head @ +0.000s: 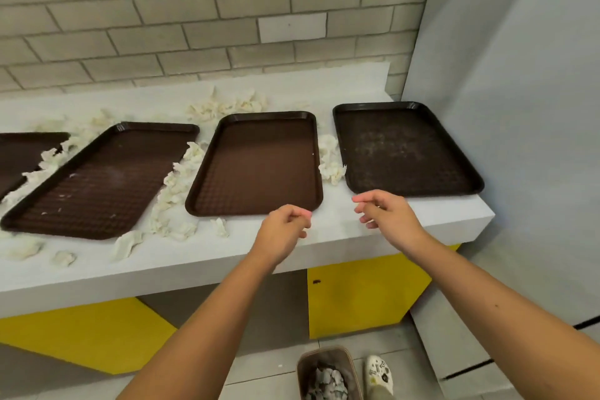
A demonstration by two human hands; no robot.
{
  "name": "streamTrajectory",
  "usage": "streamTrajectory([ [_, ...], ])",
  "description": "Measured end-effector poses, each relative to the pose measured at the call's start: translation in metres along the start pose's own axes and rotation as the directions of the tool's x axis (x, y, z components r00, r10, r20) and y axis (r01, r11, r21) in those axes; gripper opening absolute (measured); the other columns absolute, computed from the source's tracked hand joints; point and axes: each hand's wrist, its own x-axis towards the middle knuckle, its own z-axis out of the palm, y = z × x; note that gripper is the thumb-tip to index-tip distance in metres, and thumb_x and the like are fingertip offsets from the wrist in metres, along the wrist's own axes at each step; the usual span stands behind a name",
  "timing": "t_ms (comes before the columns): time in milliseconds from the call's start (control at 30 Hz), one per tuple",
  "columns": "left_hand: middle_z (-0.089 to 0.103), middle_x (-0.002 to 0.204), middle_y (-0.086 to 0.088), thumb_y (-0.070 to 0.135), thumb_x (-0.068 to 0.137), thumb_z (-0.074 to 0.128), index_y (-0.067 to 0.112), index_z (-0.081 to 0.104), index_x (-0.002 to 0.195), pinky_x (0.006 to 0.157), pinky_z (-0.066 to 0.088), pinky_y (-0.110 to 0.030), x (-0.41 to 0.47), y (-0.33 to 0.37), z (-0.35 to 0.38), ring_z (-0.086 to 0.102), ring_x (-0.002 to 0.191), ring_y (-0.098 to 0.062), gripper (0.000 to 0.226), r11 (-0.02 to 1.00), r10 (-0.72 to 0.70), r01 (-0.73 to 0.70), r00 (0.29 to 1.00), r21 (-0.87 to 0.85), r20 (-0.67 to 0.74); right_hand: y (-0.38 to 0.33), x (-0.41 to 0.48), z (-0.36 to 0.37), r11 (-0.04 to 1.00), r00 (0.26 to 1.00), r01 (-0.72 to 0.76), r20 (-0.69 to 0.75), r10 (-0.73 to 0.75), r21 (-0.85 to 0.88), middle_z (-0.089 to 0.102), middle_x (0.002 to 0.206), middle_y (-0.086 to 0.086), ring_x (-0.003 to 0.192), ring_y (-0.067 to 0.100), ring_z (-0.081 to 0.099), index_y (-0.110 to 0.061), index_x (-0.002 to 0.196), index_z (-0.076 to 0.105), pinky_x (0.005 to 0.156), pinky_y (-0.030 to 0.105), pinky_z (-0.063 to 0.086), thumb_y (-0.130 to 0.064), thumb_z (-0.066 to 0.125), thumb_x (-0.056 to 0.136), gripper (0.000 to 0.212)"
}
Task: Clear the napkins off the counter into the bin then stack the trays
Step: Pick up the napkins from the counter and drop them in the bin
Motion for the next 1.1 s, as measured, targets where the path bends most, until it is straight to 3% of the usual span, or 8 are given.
streamTrajectory([
  [333,0.071,0.094,0.005,0.017,0.093,0.055,0.025,0.068,0.095,0.081,0.053,-0.029,0.106,0.044,0.01,0.068,0.089,-0.013,0.015,1.0,0.028,-0.026,0.99,0.014,-0.136,-0.029,0.147,-0.034,0.97,0.991,0.12,0.075,-0.107,-0.213,0.064,0.103,-0.007,0.091,0.013,0.062,-0.027,0.116,0.066,0.083,0.025,0.05,-0.02,0.057,0.095,0.023],
  [467,0.072,0.091,0.006,0.019,0.092,0.057,0.027,0.069,0.092,0.081,0.054,-0.032,0.155,0.057,0.016,0.069,0.085,-0.012,0.014,1.0,0.011,-0.007,0.979,0.017,-0.204,-0.026,0.21,-0.035,0.851,0.962,0.256,0.206,-0.178,-0.459,0.051,0.129,-0.004,0.092,0.013,0.058,-0.026,0.13,0.057,0.092,0.029,0.048,-0.026,0.058,0.095,0.035],
  [533,0.072,0.091,0.006,0.02,0.092,0.057,0.027,0.069,0.091,0.078,0.053,-0.03,0.176,0.061,0.019,0.069,0.083,-0.011,0.013,1.0,0.001,0.004,0.973,0.018,-0.229,-0.024,0.241,-0.03,0.792,0.947,0.284,0.288,-0.143,-0.54,0.046,0.14,-0.001,0.112,0.017,0.054,-0.025,0.137,0.05,0.102,0.034,0.044,-0.037,0.055,0.095,0.044],
  [667,0.072,0.091,0.006,0.02,0.092,0.058,0.026,0.068,0.092,0.073,0.05,-0.025,0.203,0.065,0.023,0.069,0.081,-0.011,0.012,0.999,-0.023,0.028,0.965,0.017,-0.262,-0.024,0.28,-0.005,0.769,0.934,0.259,0.353,-0.046,-0.585,0.042,0.144,0.004,0.129,0.023,0.045,-0.024,0.142,0.042,0.107,0.042,0.04,-0.065,0.057,0.082,0.075],
  [767,0.071,0.087,0.005,0.019,0.09,0.059,0.026,0.068,0.092,0.071,0.048,-0.023,0.214,0.066,0.024,0.068,0.081,-0.011,0.011,0.998,-0.028,0.043,0.958,0.047,-0.287,-0.023,0.296,0.01,0.602,0.894,0.364,0.448,-0.012,-0.711,0.044,0.143,0.007,0.129,0.027,0.045,-0.022,0.143,0.039,0.104,0.044,0.039,-0.067,0.063,0.075,0.086],
  [867,0.068,0.085,0.007,0.021,0.09,0.062,0.025,0.067,0.096,0.067,0.045,-0.019,0.217,0.064,0.023,0.066,0.08,-0.01,0.009,0.989,-0.013,0.05,0.965,0.136,-0.26,-0.019,0.302,0.014,0.444,0.854,0.469,0.521,-0.006,-0.764,0.046,0.133,0.007,0.119,0.027,0.051,-0.018,0.139,0.043,0.099,0.042,0.04,-0.052,0.068,0.079,0.073],
  [933,0.068,0.087,0.008,0.023,0.09,0.064,0.025,0.067,0.099,0.067,0.044,-0.016,0.217,0.062,0.023,0.065,0.082,-0.009,0.009,0.978,-0.011,0.057,0.974,0.201,-0.225,-0.014,0.304,0.015,0.406,0.841,0.505,0.54,-0.032,-0.762,0.047,0.126,0.005,0.112,0.026,0.053,-0.018,0.134,0.047,0.096,0.04,0.04,-0.043,0.068,0.082,0.061],
  [1100,0.069,0.09,0.01,0.023,0.088,0.068,0.028,0.066,0.098,0.064,0.04,-0.011,0.211,0.061,0.026,0.059,0.073,-0.002,0.011,0.971,0.0,0.039,0.987,0.236,-0.163,-0.005,0.307,0.01,0.543,0.823,0.516,0.559,-0.1,-0.663,0.054,0.112,0.007,0.103,0.025,0.053,-0.014,0.116,0.057,0.079,0.031,0.04,-0.027,0.061,0.091,0.028],
])
